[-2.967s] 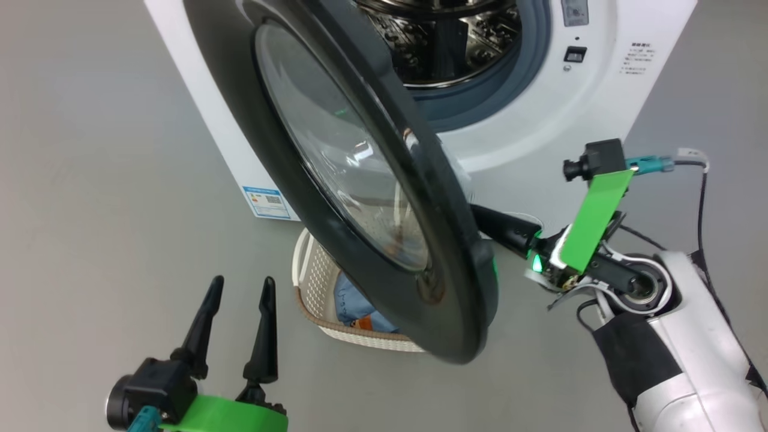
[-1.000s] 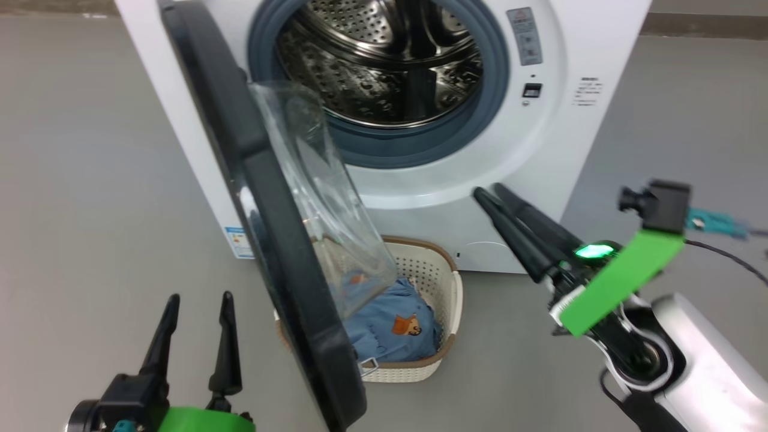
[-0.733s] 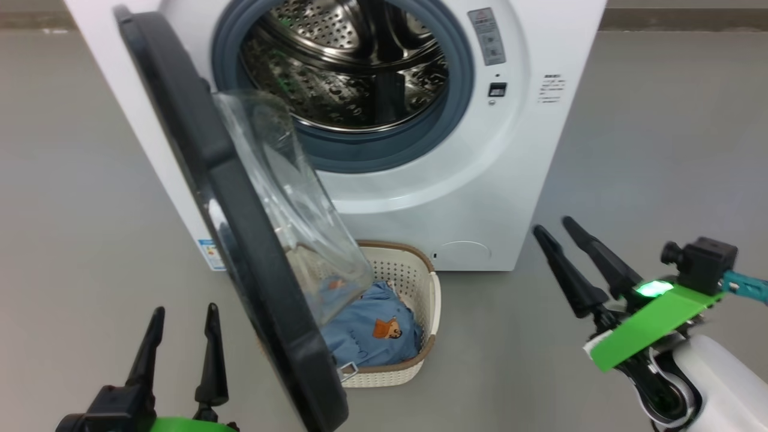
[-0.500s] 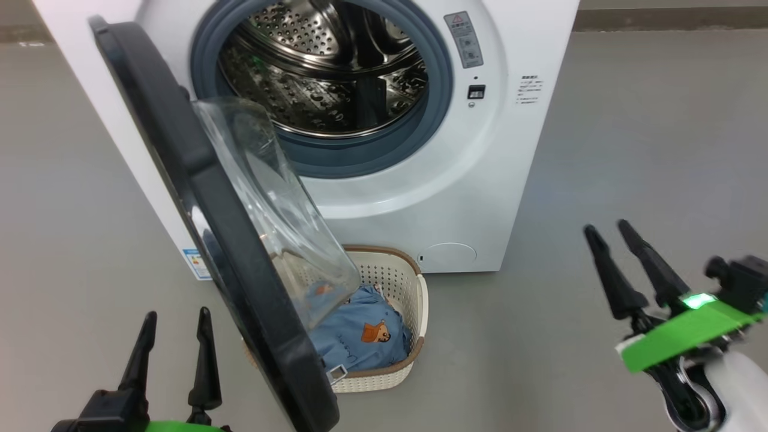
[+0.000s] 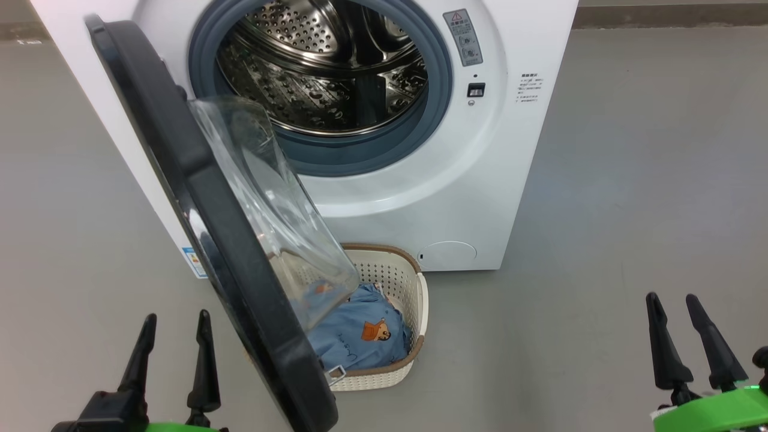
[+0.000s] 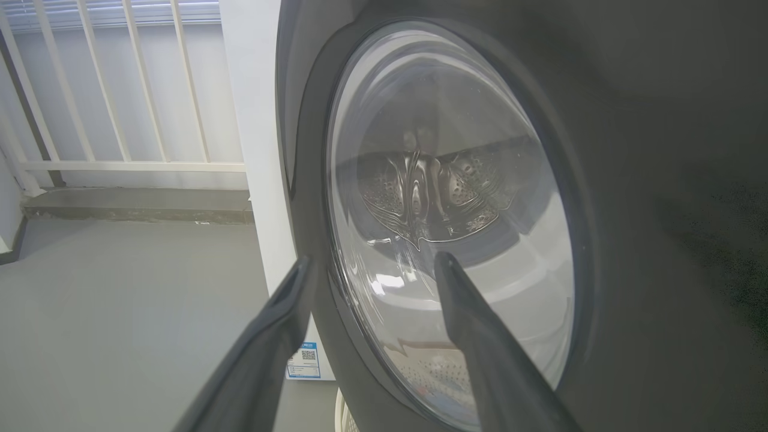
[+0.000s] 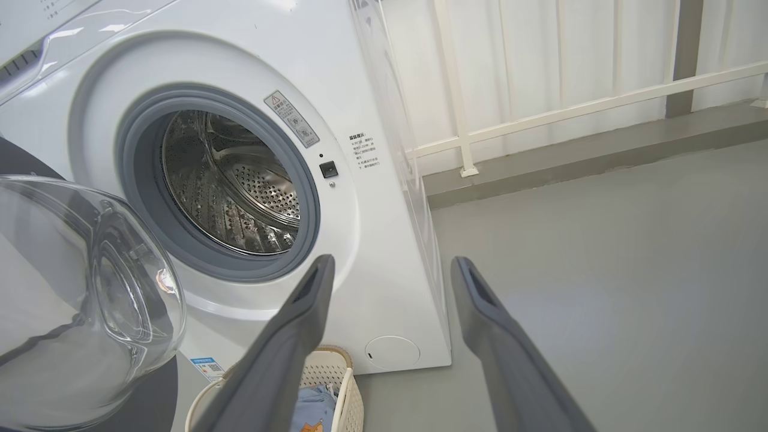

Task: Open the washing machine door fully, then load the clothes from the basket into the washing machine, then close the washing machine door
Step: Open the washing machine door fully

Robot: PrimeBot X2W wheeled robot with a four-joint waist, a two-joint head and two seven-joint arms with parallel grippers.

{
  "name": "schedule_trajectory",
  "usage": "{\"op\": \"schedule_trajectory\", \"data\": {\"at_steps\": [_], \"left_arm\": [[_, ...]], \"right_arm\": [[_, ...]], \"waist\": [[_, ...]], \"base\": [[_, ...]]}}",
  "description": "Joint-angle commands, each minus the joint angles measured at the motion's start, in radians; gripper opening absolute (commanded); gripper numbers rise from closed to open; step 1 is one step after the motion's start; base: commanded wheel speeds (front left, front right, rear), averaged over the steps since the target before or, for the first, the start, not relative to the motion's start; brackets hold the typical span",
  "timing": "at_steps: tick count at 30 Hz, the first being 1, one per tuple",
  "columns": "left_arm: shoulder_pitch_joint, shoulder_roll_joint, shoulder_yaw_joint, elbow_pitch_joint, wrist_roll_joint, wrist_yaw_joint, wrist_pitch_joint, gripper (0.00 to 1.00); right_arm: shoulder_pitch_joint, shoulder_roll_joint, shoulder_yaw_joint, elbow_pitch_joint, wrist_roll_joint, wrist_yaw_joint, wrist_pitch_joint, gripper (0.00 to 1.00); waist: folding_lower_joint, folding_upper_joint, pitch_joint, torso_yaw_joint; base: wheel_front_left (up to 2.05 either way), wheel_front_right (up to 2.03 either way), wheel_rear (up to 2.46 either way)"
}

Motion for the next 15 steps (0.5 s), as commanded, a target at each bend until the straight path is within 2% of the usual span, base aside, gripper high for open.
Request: {"op": "schedule_trajectory", "data": {"at_steps": [1,9,15], "left_arm": [[-0.017,0.01,0.03,-0.02,0.001,0.004,-0.006,1.0],[-0.017,0.01,0.013,-0.014,0.0,0.004,-0.006,1.0],[-0.02,0.01,0.011,-0.01,0.003,0.004,-0.006,1.0]], "right_arm": [[0.005,-0.008,0.007,-0.033,-0.036,0.01,-0.012,1.0],[0.066,0.044,-0.079,-0.061,-0.201,0.01,-0.012,1.0],[0.1,0.087,-0.118,-0.066,-0.25,0.01,-0.012,1.0]], "waist": [[0.0,0.0,0.0,0.0],[0.0,0.0,0.003,0.013],[0.0,0.0,0.004,0.021]], "base": [[0.0,0.0,0.0],[0.0,0.0,0.0],[0.0,0.0,0.0]]}}
